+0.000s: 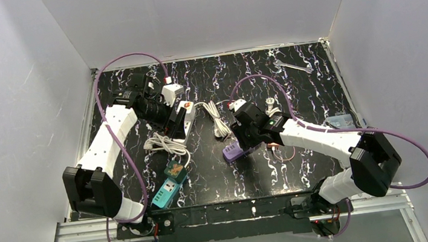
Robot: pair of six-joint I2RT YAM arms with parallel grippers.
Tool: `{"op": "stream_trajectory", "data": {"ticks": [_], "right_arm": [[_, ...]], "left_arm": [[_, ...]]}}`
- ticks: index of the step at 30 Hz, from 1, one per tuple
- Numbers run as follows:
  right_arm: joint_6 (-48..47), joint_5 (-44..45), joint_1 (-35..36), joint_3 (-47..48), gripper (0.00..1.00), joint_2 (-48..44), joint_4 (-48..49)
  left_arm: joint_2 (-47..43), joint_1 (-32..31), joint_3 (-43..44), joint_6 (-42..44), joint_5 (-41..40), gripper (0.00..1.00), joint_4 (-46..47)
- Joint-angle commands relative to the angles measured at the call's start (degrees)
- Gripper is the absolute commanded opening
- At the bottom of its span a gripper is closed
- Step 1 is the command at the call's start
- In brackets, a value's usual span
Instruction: Insert the plug
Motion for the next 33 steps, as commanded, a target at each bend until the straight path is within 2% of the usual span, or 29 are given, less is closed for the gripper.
{"op": "stream_trajectory", "data": {"ticks": [1, 16, 33], "right_arm": [[-2.37, 1.45, 0.16, 2.43, 0.10, 0.18, 0.09], [-3.28, 0.04, 0.16, 0.25, 0.09, -0.78, 4.48], [-4.12, 0.98, 0.16, -2.08, 0.09, -0.38, 5.27]], "left_arm": [[-2.27, 0.45, -0.75, 0.42, 0.09, 0.98, -0.26], [-1.96, 0.77, -1.10, -0.23, -0.47, 0.98, 0.35], [-1.93, 1.39, -0.87, -0.23, -0.74, 0.98, 0.36]]}}
